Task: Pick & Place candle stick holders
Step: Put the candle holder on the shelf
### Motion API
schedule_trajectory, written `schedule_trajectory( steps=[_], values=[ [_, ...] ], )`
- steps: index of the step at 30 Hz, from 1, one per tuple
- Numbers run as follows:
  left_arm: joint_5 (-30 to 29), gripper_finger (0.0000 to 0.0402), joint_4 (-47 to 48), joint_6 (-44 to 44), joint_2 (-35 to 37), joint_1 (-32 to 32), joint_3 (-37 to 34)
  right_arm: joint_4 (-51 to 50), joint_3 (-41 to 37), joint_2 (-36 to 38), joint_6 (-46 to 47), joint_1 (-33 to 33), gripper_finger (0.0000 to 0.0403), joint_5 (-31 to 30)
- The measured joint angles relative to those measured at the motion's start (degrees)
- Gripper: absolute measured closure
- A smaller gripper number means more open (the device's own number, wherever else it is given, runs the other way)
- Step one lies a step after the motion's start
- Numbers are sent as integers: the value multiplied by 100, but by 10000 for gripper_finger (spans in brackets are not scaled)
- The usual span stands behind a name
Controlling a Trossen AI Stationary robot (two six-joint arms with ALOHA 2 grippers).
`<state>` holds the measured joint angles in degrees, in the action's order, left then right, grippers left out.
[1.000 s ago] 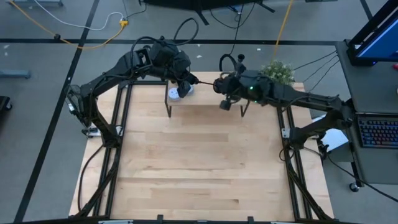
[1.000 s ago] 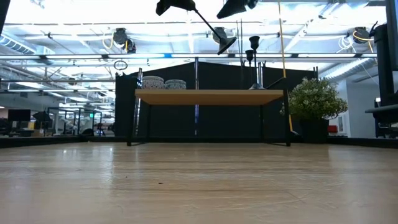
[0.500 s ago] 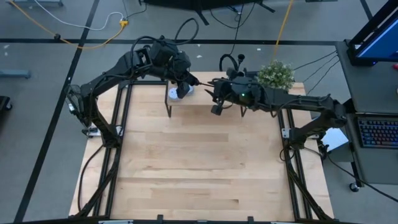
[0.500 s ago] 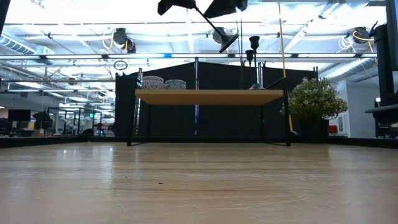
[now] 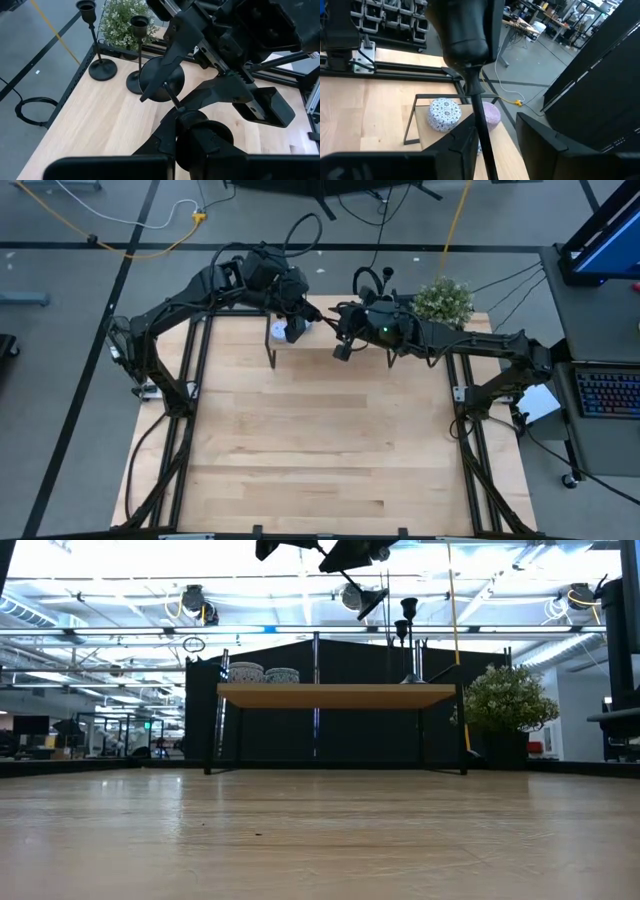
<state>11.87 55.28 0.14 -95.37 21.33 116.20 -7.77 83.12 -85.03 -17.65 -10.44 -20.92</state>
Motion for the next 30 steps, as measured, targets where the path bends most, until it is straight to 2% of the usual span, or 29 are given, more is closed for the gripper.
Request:
schedule_trajectory(
  steps=[5, 16, 22, 30],
  values=[
    [3, 387, -5, 0, 0, -1, 0, 30, -3, -2, 26, 0, 307, 4],
    [38, 387, -8, 36, -165, -21, 11, 73, -24, -20, -131, 3, 391, 61],
    [55, 383, -35, 63, -188, 18, 4, -86, -27, -13, 70, 11, 394, 53],
    [-48, 320, -238, 56, -199, 88, 2, -66, -24, -2, 499, 7, 398, -302]
  ],
)
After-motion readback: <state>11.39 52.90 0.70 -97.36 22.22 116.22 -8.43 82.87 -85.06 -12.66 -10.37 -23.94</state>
